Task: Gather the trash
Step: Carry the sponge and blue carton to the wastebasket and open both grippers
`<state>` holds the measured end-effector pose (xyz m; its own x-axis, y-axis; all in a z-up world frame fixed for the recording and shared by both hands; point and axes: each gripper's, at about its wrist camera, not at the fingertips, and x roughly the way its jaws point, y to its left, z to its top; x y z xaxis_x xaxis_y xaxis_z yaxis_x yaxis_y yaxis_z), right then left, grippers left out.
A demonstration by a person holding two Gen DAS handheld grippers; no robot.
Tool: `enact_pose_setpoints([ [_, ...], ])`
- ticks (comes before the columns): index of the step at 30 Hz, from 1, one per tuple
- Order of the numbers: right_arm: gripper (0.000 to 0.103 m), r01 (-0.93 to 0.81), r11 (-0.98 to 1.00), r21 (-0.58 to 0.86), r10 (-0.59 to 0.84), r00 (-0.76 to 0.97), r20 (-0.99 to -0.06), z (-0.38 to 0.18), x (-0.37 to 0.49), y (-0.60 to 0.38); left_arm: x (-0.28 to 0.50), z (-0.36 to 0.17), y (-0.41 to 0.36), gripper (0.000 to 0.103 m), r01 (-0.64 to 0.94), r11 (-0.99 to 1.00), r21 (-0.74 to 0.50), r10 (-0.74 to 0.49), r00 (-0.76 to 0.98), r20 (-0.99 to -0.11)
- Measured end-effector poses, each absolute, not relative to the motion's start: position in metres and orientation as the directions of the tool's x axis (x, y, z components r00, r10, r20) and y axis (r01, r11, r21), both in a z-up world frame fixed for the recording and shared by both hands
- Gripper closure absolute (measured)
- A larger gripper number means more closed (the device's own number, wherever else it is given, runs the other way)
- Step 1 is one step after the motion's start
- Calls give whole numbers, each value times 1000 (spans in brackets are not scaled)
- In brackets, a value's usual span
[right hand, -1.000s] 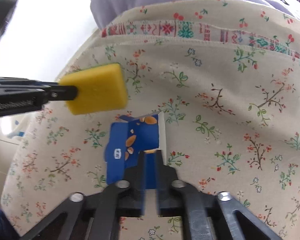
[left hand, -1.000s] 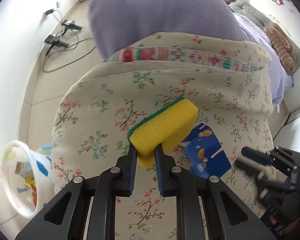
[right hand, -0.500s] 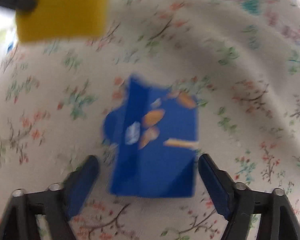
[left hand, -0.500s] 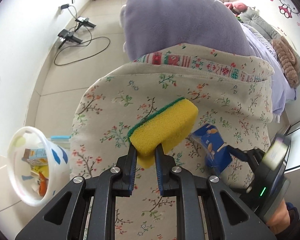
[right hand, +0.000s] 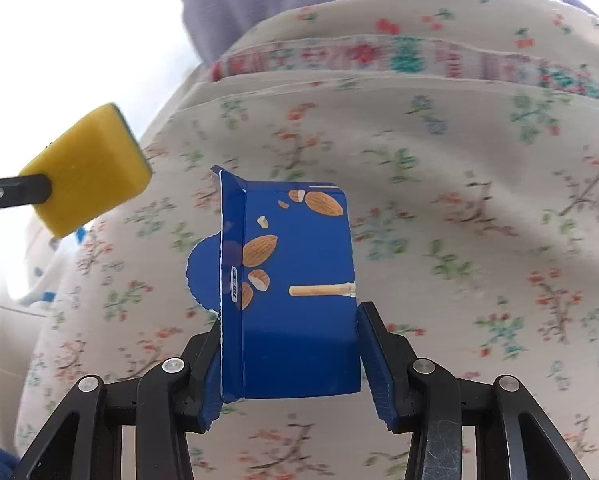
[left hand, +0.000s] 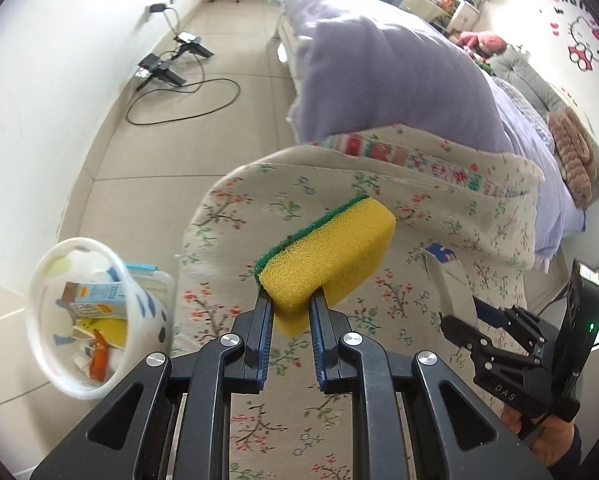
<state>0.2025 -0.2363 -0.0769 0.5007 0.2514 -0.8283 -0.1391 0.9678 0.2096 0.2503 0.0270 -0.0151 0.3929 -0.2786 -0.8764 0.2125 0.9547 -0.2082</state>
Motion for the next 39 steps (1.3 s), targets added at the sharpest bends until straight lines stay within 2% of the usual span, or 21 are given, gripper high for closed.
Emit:
enact_pose_setpoints([
  [7,52,-190,956,224,290,494,-820,-75,204,-212,249,0,97,85,97,964,-248,-265,436,-860],
  [17,52,-298,910,290,398,421,-815,-80,207,-145,235,-3,224,85,-191,944,-268,-153,467,-871],
  [21,52,-343,872,349,468,375,-801,-80,213,-105,232,-6,238,84,-210,945,-252,-131,461,-877],
  [32,51,-446,806,389,543,298,-785,-90,247,33,223,11,267,84,-272,940,-207,-40,515,-856],
  [39,48,-556,794,245,479,323,-816,-102,264,114,225,11,270,84,-273,942,-194,-26,517,-856],
])
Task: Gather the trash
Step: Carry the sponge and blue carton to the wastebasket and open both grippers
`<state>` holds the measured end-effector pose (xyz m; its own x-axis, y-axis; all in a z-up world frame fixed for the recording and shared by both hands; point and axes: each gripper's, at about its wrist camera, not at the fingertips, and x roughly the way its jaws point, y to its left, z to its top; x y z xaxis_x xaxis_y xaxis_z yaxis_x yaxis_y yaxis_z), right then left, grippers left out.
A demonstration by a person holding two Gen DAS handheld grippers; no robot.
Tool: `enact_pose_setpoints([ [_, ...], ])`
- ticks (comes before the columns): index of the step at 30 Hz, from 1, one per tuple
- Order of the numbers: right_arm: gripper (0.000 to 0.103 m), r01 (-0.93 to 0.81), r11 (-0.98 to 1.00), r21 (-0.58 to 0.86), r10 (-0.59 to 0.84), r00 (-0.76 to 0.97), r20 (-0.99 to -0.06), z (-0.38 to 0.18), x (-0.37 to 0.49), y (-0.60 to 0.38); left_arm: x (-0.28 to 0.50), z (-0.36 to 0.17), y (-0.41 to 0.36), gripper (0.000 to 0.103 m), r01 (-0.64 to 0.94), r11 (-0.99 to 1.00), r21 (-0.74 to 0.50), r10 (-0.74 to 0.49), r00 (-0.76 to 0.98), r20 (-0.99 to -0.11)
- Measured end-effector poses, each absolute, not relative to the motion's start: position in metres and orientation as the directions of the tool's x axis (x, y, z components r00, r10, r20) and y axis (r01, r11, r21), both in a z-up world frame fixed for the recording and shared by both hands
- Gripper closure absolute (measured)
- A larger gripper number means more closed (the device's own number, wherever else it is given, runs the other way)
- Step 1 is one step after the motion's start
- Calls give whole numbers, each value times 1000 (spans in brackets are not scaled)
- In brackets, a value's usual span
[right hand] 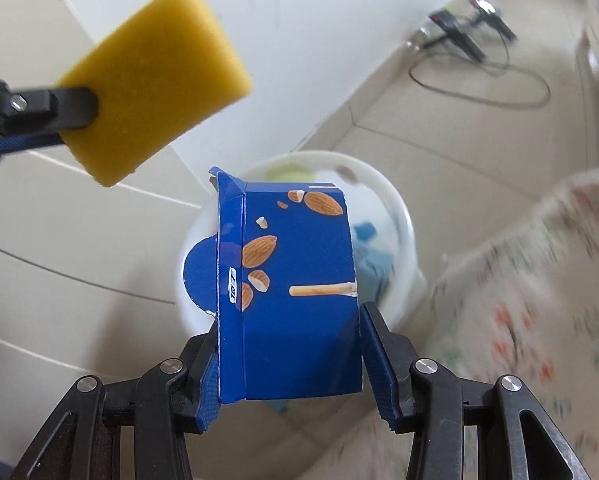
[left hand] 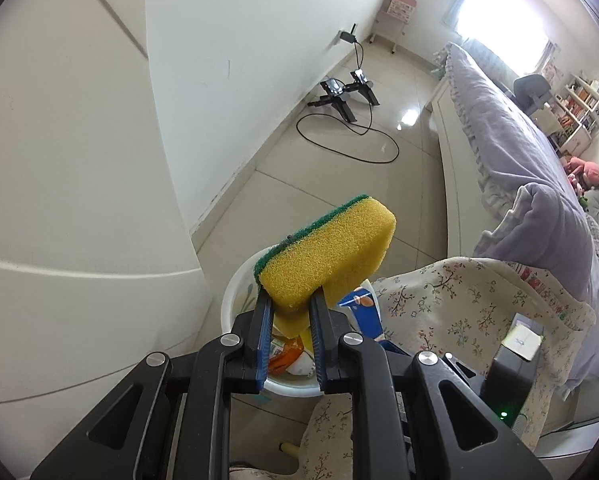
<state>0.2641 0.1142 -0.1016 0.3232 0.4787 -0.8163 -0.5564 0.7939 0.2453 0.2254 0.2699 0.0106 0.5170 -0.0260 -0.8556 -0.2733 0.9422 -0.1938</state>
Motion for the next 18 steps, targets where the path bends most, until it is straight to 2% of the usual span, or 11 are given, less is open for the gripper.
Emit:
enact_pose_setpoints([
  [2,37,-576,789,213,462,330,-823,-110,270,127,227,9,273,84,-279,940,-198,-27,515,-857],
  [4,30,-581,792,187,442,334,-833,-118,273,131,229,6,273,84,-283,938,-199,-28,511,-859],
  [10,30,-510,833,214,428,351,-833,-121,271,101,233,-2,265,84,-258,949,-179,-31,491,-871],
  [18,29,-401,863,307,469,410,-782,-93,250,25,246,-34,231,84,-112,982,-150,-96,391,-916],
])
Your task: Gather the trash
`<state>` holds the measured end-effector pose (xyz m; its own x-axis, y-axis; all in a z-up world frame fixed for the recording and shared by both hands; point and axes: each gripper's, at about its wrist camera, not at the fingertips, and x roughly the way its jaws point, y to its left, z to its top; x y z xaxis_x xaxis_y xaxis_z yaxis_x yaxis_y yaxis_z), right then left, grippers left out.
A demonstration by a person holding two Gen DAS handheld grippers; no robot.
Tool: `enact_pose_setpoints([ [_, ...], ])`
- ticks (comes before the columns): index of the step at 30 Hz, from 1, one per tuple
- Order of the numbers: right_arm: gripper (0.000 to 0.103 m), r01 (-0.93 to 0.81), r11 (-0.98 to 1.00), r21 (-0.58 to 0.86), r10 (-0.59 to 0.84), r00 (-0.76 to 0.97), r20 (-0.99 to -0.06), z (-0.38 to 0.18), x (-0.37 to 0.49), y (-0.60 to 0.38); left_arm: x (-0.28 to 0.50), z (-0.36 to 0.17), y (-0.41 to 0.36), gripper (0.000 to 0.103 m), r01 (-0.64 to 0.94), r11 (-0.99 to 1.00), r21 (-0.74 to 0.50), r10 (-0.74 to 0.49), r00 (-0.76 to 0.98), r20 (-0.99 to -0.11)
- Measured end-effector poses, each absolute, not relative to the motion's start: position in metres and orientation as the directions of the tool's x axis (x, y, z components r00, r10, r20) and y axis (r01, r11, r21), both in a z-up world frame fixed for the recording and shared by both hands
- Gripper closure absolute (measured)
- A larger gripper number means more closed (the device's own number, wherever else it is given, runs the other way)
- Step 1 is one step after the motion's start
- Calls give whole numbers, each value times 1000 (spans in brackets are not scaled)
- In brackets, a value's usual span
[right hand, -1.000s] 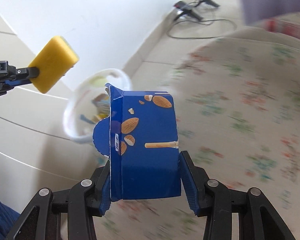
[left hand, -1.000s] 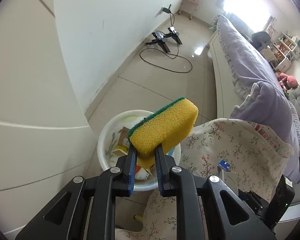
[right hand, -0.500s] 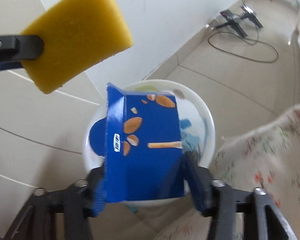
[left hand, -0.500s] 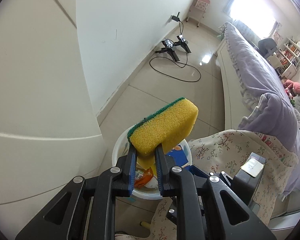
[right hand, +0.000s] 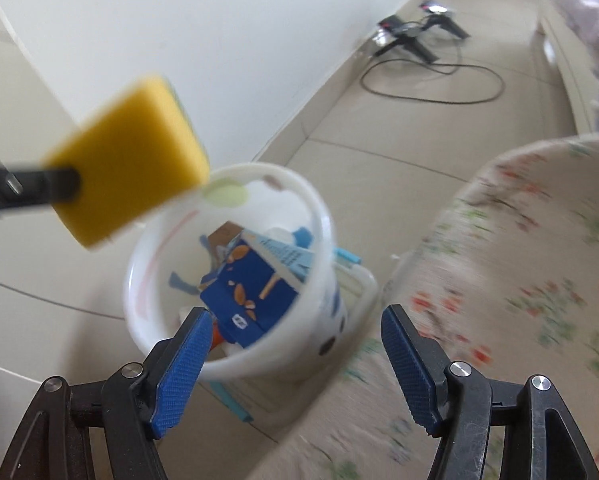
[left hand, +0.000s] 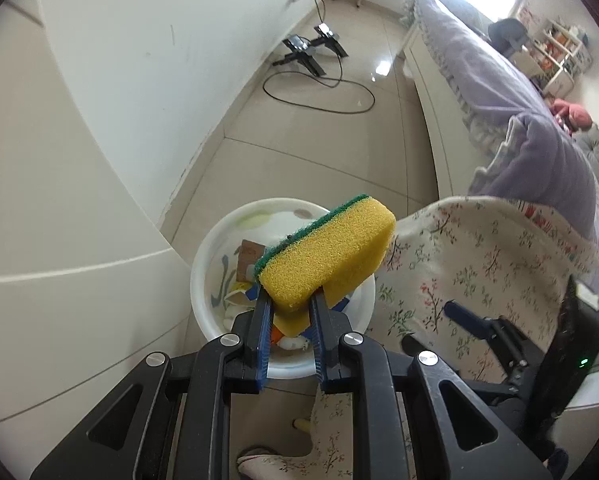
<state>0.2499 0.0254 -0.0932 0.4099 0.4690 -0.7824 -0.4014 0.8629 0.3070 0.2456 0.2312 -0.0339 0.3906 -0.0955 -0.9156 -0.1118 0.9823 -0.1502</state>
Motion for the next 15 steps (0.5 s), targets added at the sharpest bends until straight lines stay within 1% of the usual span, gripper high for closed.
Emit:
enact_pose_setpoints([
  [1,29,-392,865,313,469,415,-779,-89,248,19,247,-40,226,84,-90,986,-137,-94,374,-923],
  [3,28,-366,870,329,471,427,-772,-85,245,2,252,-58,215,79,-19,994,-111,-99,314,-944],
  [4,28,-355,871,339,474,428,-769,-83,244,-5,255,-67,211,79,14,996,-92,-92,282,-955],
  [5,28,-346,870,351,479,428,-766,-81,242,-11,259,-77,208,79,22,998,-58,-62,259,-964],
  [7,28,-344,866,362,488,429,-760,-77,238,-19,266,-91,212,76,-20,999,30,34,228,-973],
  [8,28,-345,868,358,486,432,-760,-75,235,-22,268,-93,217,76,-49,997,56,65,222,-973],
  [9,28,-349,868,354,485,436,-758,-73,231,-25,269,-92,222,76,-77,996,48,64,227,-972],
  [10,28,-351,866,356,488,438,-755,-70,228,-27,268,-88,226,76,-95,995,16,39,239,-970],
  [11,28,-351,865,359,491,440,-752,-69,226,-30,267,-83,228,74,-102,994,-26,1,261,-965],
  [12,28,-349,864,363,493,442,-750,-68,223,-33,265,-78,228,71,-99,994,-45,-16,281,-959],
  [14,28,-342,863,372,497,441,-748,-66,218,-37,264,-68,227,65,-97,995,-38,-6,315,-949],
  [15,28,-338,862,376,499,440,-747,-66,216,-39,262,-64,225,65,-103,994,-26,9,325,-946],
])
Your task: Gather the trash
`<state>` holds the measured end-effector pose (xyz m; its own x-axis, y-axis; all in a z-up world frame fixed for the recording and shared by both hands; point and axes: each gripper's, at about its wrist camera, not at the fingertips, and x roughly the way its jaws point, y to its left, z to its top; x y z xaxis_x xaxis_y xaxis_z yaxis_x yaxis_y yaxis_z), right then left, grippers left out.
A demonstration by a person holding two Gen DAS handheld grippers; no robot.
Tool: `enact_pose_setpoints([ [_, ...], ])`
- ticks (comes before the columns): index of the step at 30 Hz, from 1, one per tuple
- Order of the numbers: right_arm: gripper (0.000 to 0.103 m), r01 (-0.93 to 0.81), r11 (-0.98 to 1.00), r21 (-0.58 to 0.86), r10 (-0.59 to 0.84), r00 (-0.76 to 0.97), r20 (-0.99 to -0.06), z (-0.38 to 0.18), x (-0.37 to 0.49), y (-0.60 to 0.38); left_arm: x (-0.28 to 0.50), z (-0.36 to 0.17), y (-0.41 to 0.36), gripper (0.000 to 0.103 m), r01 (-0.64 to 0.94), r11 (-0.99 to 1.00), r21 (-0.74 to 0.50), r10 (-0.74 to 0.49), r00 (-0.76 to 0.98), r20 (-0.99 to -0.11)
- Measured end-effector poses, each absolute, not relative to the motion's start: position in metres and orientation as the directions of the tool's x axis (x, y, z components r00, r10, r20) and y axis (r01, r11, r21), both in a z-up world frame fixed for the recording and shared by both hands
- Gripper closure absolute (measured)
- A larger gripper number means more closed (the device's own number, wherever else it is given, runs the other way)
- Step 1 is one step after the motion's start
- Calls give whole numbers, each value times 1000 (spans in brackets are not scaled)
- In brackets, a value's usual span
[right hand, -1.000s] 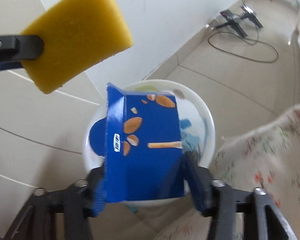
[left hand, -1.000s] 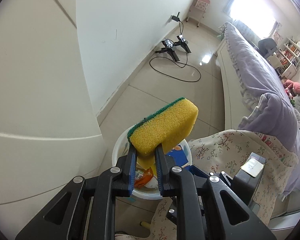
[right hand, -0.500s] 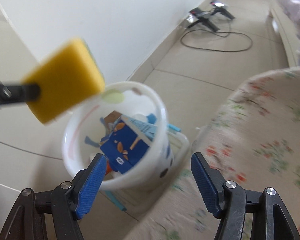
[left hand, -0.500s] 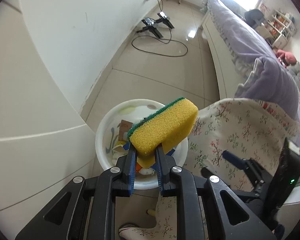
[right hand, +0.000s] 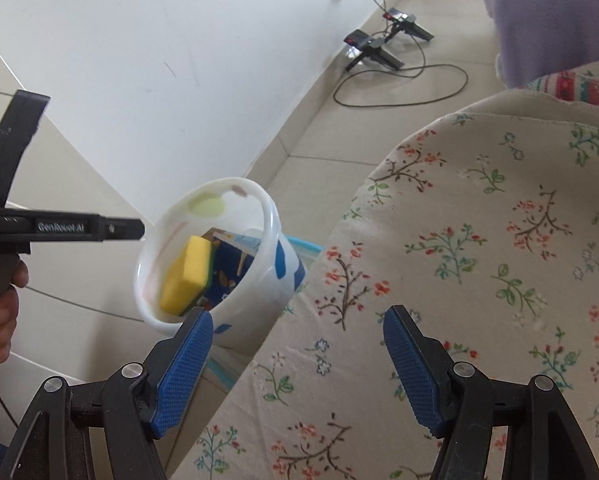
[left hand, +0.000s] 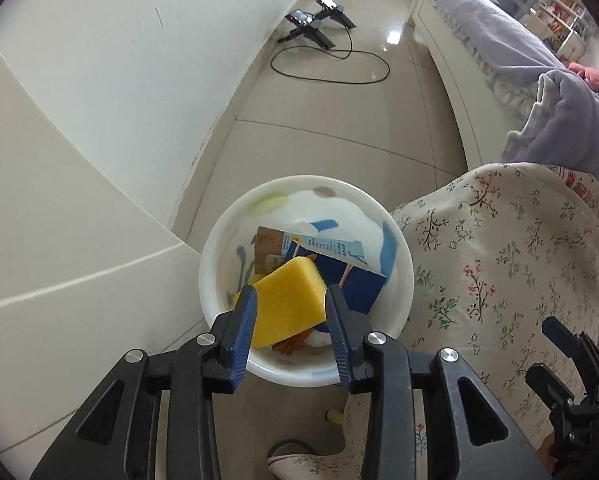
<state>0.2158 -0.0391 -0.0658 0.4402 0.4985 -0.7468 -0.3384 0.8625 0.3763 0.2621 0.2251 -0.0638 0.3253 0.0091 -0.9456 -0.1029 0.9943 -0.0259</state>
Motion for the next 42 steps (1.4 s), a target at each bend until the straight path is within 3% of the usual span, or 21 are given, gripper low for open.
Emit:
enact_pose_setpoints([
  [6,28,-322,850,418,526,455,-719,-47,192,-52,228,-29,207,63,-167,983,-80,-1,428,-904],
  [7,28,-323,847,421,530,462,-712,-42,184,-55,217,-19,200,61,-172,981,-86,1,452,-892],
  [9,28,-326,850,414,526,488,-696,-26,166,-63,194,-4,181,44,-167,983,-81,12,492,-871],
  [15,26,-303,891,339,455,600,-659,17,96,-102,106,30,132,39,-202,978,-50,81,589,-804],
  [18,21,-280,917,284,399,659,-638,34,53,-125,61,42,107,26,-204,979,-13,120,624,-772],
  [20,18,-276,923,269,385,683,-621,40,25,-139,36,46,91,22,-200,980,11,139,640,-756],
  [25,16,-230,935,270,351,714,-606,42,-21,-167,-10,61,61,22,-186,980,68,177,672,-719],
  [32,10,-218,942,257,329,764,-556,63,-59,-188,-60,88,32,13,-177,975,136,223,734,-642],
  [42,1,-203,958,200,279,811,-514,87,-87,-192,-83,98,16,11,-150,979,138,203,749,-630],
])
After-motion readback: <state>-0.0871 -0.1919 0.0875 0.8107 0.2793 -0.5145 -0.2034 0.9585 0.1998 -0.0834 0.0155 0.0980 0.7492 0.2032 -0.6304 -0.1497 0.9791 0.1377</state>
